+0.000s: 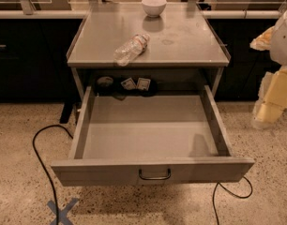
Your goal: Close top drawer
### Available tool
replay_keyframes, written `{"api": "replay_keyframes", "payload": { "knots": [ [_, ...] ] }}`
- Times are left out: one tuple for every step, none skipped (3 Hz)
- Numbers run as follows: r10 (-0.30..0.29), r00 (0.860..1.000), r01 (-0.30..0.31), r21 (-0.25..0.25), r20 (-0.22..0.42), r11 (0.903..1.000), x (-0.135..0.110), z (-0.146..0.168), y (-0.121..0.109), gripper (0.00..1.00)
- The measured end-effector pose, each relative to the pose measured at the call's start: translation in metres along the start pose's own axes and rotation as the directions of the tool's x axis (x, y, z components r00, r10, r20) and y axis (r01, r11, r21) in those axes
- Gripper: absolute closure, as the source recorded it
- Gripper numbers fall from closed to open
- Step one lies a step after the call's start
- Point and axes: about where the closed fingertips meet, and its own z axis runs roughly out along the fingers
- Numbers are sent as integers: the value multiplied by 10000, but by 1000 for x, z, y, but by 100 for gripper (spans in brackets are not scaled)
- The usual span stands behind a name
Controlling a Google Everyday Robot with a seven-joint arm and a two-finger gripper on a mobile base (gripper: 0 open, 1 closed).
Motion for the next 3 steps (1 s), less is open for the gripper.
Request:
{"api": "replay_keyframes", "payload": {
  "knots": [
    [0, 10000, 0, 0, 0, 10000, 0, 0, 0, 0],
    [198, 9997, -200, 77, 164, 9998, 9, 23, 9, 0],
    [463, 9972, -443, -354, 583, 9984, 21, 74, 31, 0]
  ]
}}
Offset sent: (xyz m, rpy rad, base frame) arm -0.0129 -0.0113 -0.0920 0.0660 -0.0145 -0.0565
